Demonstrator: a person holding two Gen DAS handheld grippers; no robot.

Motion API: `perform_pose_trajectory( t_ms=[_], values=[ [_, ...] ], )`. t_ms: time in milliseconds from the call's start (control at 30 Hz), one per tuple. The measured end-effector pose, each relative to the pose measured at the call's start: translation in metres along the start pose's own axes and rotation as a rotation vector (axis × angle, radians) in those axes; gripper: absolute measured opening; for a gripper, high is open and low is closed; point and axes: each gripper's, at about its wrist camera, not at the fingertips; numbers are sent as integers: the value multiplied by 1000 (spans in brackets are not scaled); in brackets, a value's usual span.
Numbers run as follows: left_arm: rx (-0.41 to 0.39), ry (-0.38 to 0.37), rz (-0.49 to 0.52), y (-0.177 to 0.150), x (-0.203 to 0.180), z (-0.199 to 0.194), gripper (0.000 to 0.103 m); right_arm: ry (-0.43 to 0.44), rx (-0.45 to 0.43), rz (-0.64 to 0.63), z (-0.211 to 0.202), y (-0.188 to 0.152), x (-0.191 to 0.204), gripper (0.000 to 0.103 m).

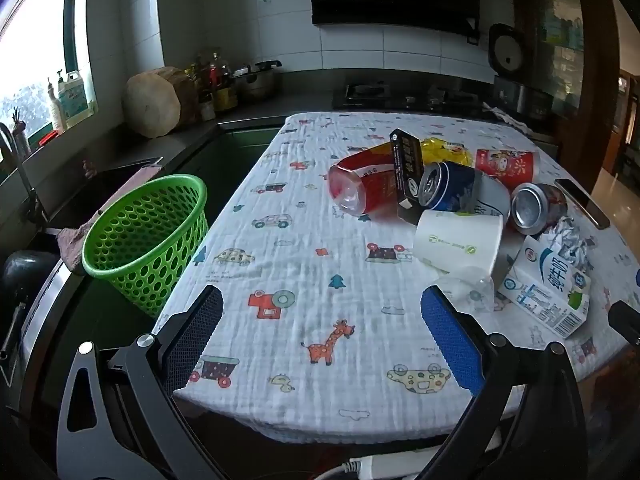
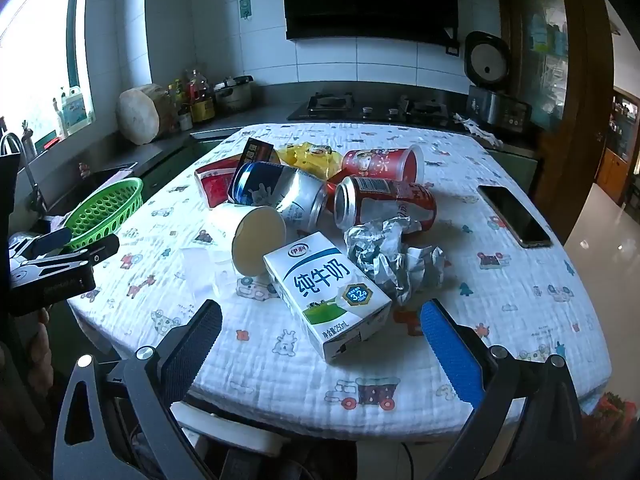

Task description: Collect trash

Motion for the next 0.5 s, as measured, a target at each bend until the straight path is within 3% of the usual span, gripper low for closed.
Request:
perform_pose_trajectory(
  t_ms=[500],
  values=[
    [-16,18,-27,0,6,2,98,9,-13,-32,1,5,8,97]
  ],
)
Point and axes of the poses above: each gripper's, at about its wrist camera, not at the fingertips, and z roughly the way its jaws point, x to its left, y to its top, and after that the axes turned 9 degrees about x, right-handed
